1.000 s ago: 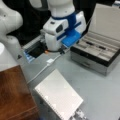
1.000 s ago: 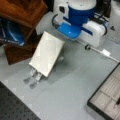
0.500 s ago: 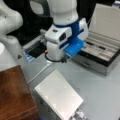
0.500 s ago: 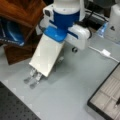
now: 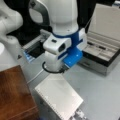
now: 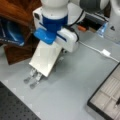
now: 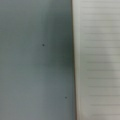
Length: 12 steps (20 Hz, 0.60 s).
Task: Turn off the lamps. Pick up the book. Place the book on the shelf position.
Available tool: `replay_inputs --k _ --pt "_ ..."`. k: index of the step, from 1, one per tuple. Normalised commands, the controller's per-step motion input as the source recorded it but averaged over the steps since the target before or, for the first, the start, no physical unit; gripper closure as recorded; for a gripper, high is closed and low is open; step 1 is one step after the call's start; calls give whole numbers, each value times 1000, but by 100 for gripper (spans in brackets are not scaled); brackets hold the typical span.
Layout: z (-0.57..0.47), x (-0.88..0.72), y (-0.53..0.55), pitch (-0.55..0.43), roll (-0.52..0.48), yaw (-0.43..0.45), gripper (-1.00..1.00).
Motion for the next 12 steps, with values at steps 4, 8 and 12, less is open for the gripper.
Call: replay_inputs --k 4,8,12 --pt "-90 196 90 188 -395 40 -100" --pt "-120 103 131 192 -461 32 -100" --pt "-135 -6 117 246 -516 35 -100"
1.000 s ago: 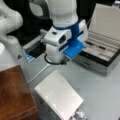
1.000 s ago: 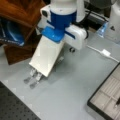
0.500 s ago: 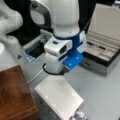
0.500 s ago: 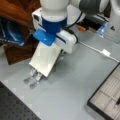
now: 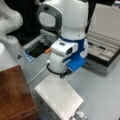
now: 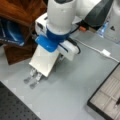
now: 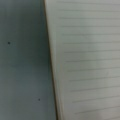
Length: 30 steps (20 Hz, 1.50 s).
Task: Turn off the lamps. Pick up the book. Place the book on the shelf position.
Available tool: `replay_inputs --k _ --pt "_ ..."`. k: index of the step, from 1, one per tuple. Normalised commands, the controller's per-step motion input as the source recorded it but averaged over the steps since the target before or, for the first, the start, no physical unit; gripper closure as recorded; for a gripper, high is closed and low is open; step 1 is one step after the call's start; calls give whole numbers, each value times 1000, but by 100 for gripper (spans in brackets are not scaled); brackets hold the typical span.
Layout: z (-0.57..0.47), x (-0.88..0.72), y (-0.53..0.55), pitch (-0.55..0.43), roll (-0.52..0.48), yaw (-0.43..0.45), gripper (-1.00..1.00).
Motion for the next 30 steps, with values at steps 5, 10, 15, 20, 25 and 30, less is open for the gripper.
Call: replay_inputs --k 5,10,15,20,25,30 --pt "-135 -7 95 333 -567 61 -100" --pt "-135 62 102 411 -666 140 -100" --pt "-91 80 146 287 -626 160 -100" --pt "-108 40 142 141 -547 135 -100" --pt "-115 25 64 61 -511 147 -100" --pt "-105 -5 -6 63 -513 140 -100"
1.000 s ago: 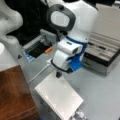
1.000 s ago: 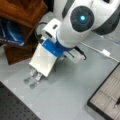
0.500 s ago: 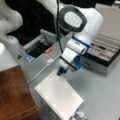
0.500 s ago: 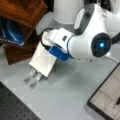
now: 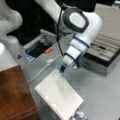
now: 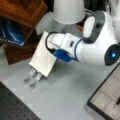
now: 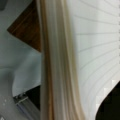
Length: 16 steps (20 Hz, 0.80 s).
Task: Turn off the lamps. Pick up the book. Place the book on the shelf position.
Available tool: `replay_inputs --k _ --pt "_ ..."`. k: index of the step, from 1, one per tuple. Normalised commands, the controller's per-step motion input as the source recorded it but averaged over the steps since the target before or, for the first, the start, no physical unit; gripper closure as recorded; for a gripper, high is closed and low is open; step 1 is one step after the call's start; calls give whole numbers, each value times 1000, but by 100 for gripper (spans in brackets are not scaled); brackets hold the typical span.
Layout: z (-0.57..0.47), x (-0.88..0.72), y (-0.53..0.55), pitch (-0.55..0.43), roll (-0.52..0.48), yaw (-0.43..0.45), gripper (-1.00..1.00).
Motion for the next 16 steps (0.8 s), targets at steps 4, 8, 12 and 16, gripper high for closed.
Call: replay_inputs --k 4,8,12,16 --pt "-145 38 6 58 -437 109 -100" --pt "-171 89 -10 71 -387 90 -100" --pt "-159 136 -43 104 -397 111 -100" --pt "-136 139 -27 145 -414 92 -100"
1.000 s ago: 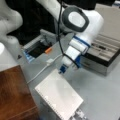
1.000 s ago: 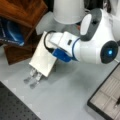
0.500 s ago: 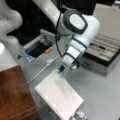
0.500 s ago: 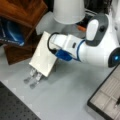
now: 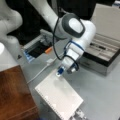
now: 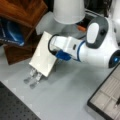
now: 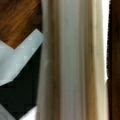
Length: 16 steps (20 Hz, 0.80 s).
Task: Turn off the lamps. Pick up the book. Place the book on the shelf position.
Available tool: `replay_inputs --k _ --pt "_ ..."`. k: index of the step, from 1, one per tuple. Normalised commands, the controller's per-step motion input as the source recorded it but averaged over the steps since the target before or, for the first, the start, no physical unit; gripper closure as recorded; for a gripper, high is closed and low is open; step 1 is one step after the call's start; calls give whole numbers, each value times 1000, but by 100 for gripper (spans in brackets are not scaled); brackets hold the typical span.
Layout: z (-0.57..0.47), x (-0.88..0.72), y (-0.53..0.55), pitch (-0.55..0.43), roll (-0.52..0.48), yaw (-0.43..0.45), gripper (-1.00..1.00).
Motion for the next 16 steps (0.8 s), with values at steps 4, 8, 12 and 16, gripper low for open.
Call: replay_inputs --k 4,8,12,16 --pt "-102 140 45 139 -463 50 -100" --pt "-97 153 142 104 -407 4 -100" --pt "-82 161 166 91 -351 -33 100" --pt "-89 188 110 61 -281 -52 100"
